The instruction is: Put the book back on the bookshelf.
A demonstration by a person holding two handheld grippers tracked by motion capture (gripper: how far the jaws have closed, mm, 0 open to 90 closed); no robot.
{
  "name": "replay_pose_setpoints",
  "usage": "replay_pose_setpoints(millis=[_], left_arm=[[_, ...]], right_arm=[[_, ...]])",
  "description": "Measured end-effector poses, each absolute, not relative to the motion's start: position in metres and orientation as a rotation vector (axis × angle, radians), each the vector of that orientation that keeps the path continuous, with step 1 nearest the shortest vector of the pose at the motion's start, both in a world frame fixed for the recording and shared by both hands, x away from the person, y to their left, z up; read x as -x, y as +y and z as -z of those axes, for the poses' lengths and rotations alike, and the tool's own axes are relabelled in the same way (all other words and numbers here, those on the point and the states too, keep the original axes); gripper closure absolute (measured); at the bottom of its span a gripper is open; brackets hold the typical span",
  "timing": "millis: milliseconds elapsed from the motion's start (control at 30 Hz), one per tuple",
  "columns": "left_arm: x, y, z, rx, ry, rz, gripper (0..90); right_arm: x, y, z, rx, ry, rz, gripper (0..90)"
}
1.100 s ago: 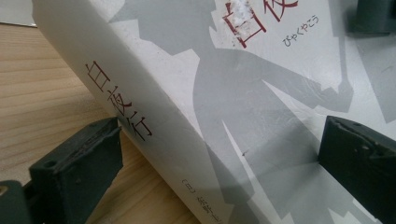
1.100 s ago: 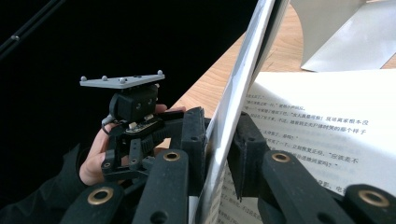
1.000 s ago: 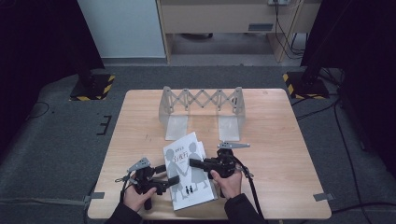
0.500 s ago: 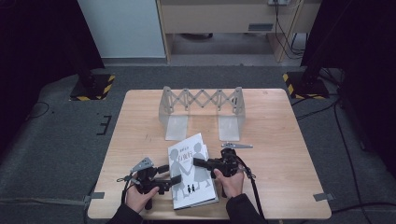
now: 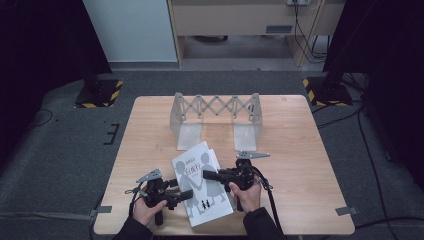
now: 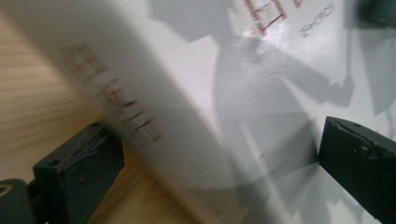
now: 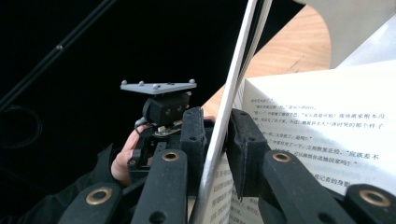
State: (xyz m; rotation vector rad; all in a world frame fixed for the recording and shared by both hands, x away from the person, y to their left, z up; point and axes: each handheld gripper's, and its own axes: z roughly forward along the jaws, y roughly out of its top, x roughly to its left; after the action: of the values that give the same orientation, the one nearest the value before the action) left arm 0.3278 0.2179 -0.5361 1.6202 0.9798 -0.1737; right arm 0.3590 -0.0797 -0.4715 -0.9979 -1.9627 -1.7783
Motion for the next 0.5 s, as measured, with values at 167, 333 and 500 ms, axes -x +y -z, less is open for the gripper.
replay_pose_setpoints(millis=[167, 333, 500], left_arm=[[-0.331, 0.217, 0.538, -1.63, 0.992, 0.186, 0.0], [-0.334, 0.214, 0.542, -1.648, 1.022, 0.221, 0.0], [-0.337, 0.212, 0.547, -1.67, 1.055, 0.282, 0.6]], right_arm=[[-0.363, -0.08, 0.473, 1.021, -2.011, 1.744, 77.3], [-0.366, -0.082, 0.478, 1.061, -2.08, 1.709, 77.2], [-0.369, -0.087, 0.49, 1.087, -2.134, 1.661, 75.5]])
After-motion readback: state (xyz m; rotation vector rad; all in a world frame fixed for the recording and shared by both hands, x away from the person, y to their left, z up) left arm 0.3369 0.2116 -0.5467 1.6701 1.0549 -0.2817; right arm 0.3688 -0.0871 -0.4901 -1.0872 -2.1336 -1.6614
